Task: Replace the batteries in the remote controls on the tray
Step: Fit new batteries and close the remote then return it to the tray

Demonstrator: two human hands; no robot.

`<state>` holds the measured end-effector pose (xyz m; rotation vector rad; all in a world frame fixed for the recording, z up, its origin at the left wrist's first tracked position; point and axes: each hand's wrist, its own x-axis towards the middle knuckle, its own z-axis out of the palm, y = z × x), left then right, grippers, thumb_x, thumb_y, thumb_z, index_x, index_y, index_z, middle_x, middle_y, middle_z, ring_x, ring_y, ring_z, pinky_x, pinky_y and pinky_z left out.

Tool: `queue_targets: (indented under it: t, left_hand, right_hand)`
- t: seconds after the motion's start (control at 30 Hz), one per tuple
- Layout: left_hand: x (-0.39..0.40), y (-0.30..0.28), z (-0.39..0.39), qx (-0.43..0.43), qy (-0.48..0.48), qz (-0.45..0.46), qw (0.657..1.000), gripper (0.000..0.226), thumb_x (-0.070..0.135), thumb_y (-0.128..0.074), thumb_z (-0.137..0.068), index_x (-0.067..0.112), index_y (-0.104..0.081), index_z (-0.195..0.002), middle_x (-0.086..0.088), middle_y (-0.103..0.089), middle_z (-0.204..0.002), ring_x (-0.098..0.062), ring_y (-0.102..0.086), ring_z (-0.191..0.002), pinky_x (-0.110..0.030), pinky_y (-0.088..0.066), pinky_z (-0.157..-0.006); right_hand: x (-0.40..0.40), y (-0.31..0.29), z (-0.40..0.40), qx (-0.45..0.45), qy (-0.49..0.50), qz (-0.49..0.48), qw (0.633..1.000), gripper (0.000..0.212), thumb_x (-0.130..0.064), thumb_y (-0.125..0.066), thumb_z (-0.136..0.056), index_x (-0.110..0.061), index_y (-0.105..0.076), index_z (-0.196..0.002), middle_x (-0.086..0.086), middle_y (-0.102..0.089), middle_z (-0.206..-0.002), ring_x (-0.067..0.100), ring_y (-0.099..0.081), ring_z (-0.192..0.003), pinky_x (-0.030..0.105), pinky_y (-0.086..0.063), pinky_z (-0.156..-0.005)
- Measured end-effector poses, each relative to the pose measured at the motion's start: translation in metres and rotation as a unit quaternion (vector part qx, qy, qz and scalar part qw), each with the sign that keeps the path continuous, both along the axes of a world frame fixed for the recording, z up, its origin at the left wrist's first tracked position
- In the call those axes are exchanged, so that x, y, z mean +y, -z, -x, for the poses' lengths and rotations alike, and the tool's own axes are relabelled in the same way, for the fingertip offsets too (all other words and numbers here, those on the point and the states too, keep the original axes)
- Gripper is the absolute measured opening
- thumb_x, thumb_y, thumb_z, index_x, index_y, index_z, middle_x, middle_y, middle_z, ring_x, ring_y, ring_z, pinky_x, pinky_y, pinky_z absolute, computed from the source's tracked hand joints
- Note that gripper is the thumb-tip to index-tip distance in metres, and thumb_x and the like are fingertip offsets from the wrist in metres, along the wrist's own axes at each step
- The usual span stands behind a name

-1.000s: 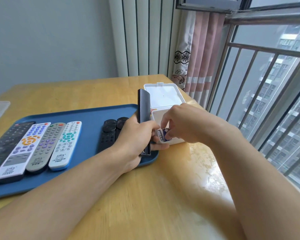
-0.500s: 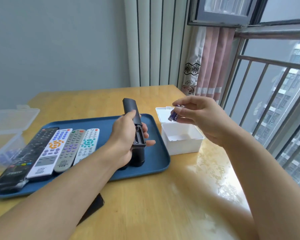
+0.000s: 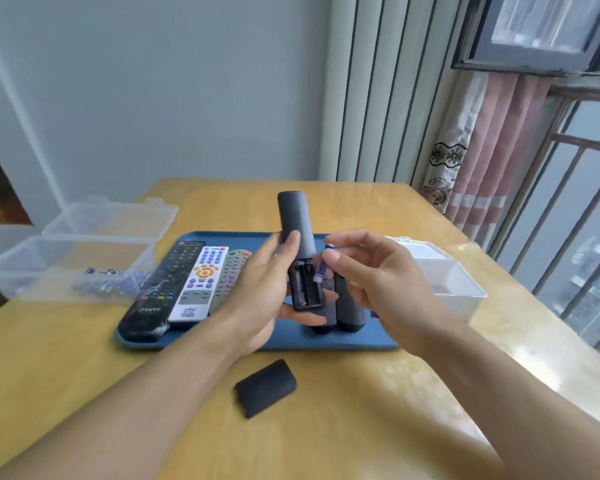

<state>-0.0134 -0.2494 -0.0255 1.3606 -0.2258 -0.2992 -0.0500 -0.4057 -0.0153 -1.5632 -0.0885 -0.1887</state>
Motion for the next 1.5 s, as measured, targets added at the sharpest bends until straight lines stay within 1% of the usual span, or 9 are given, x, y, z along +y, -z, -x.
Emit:
queue_targets:
  t: [0.23,0.37,0.5,0.67,0.8,0.9,1.23,1.4,1.5]
  left_hand:
    - [0.0,0.002,0.002,0.027,0.042,0.017,0.999,0.035,0.038,-0.045,-0.107,0.01,-0.067,-0.111,-0.01,-0.073,-0.085,-0.035,-0.072,-0.076,-0.056,-0.061,-0.067]
    - [0.001,0.005,0.0,0.017,0.073,0.015,0.997,0.029,0.031,-0.05,-0.106,0.01,-0.066,-0.118,-0.013,-0.075,-0.103,-0.035,-0.071,-0.081,-0.057,-0.061,-0.072]
    - [-0.002,0.01,0.0,0.024,0.091,0.031,0.995,0.025,0.019,-0.054,-0.104,0.015,-0.063,-0.128,-0.017,-0.071,-0.105,-0.037,-0.071,-0.088,-0.056,-0.062,-0.075]
    - [-0.001,0.009,-0.005,0.045,0.08,0.091,0.992,0.023,0.013,-0.05,-0.105,0.009,-0.058,-0.127,-0.017,-0.072,-0.102,-0.04,-0.075,-0.093,-0.052,-0.062,-0.071]
    - [-0.001,0.01,-0.009,0.042,0.049,0.108,0.992,0.016,0.009,-0.049,-0.105,0.009,-0.057,-0.119,-0.016,-0.074,-0.098,-0.037,-0.075,-0.09,-0.05,-0.062,-0.066]
    - [0.0,0.013,-0.012,0.027,0.023,0.11,0.993,0.017,0.006,-0.047,-0.106,0.007,-0.055,-0.121,-0.017,-0.071,-0.105,-0.036,-0.075,-0.089,-0.049,-0.062,-0.066]
    - [0.002,0.014,-0.016,0.037,-0.077,0.109,0.99,0.018,0.007,-0.045,-0.107,0.002,-0.054,-0.122,-0.019,-0.067,-0.107,-0.036,-0.076,-0.088,-0.043,-0.063,-0.063]
    - [0.004,0.011,-0.013,0.057,-0.059,0.038,0.996,0.011,0.007,-0.058,-0.097,0.008,-0.055,-0.108,-0.01,-0.07,-0.088,-0.022,-0.072,-0.065,-0.026,-0.049,-0.041]
    - [0.0,0.012,-0.009,0.031,-0.044,-0.021,0.998,0.021,0.01,-0.072,-0.089,0.013,-0.057,-0.104,-0.002,-0.071,-0.08,-0.013,-0.066,-0.057,-0.022,-0.036,-0.036]
  right_hand:
    - [0.002,0.019,-0.003,-0.142,0.067,0.235,0.959,0.013,-0.02,-0.08,-0.083,-0.03,-0.073,-0.087,-0.002,-0.069,-0.083,0.036,-0.059,-0.062,0.039,-0.052,-0.06]
    - [-0.005,0.019,-0.008,-0.146,0.076,0.304,0.938,0.018,-0.028,-0.085,-0.076,-0.038,-0.074,-0.086,0.007,-0.055,-0.083,0.01,-0.046,-0.056,0.011,-0.037,-0.059]
    - [-0.007,0.015,-0.003,-0.127,0.065,0.236,0.961,0.029,-0.014,-0.089,-0.07,-0.013,-0.064,-0.085,0.026,-0.046,-0.079,0.008,-0.039,-0.051,0.006,-0.037,-0.047]
    - [-0.025,0.017,-0.009,-0.023,0.091,0.118,0.989,0.026,-0.041,-0.078,-0.08,-0.021,-0.061,-0.08,0.004,-0.049,-0.063,0.012,-0.035,-0.053,0.027,-0.025,-0.049]
    - [-0.034,0.014,-0.012,0.086,0.027,0.05,0.995,0.008,-0.009,-0.066,-0.092,-0.016,-0.063,-0.093,0.003,-0.046,-0.071,0.013,-0.035,-0.057,0.026,-0.025,-0.051]
    - [-0.029,0.013,-0.008,0.114,-0.053,0.01,0.992,0.033,0.016,-0.045,-0.086,-0.01,-0.061,-0.099,0.01,-0.056,-0.081,0.013,-0.045,-0.063,0.026,-0.029,-0.056]
    - [-0.027,0.029,-0.014,-0.044,-0.015,0.115,0.992,0.043,0.021,-0.034,-0.096,-0.015,-0.057,-0.098,0.001,-0.073,-0.11,0.012,-0.07,-0.097,0.023,-0.048,-0.068]
    - [-0.019,0.023,-0.012,-0.047,0.003,-0.105,0.993,0.017,0.006,-0.051,-0.098,-0.007,-0.057,-0.107,0.015,-0.066,-0.124,0.028,-0.069,-0.112,0.033,-0.054,-0.097]
    - [-0.019,0.019,-0.012,0.021,0.038,-0.224,0.974,0.013,0.005,-0.053,-0.097,-0.002,-0.057,-0.107,0.021,-0.064,-0.123,0.031,-0.072,-0.105,0.033,-0.057,-0.092]
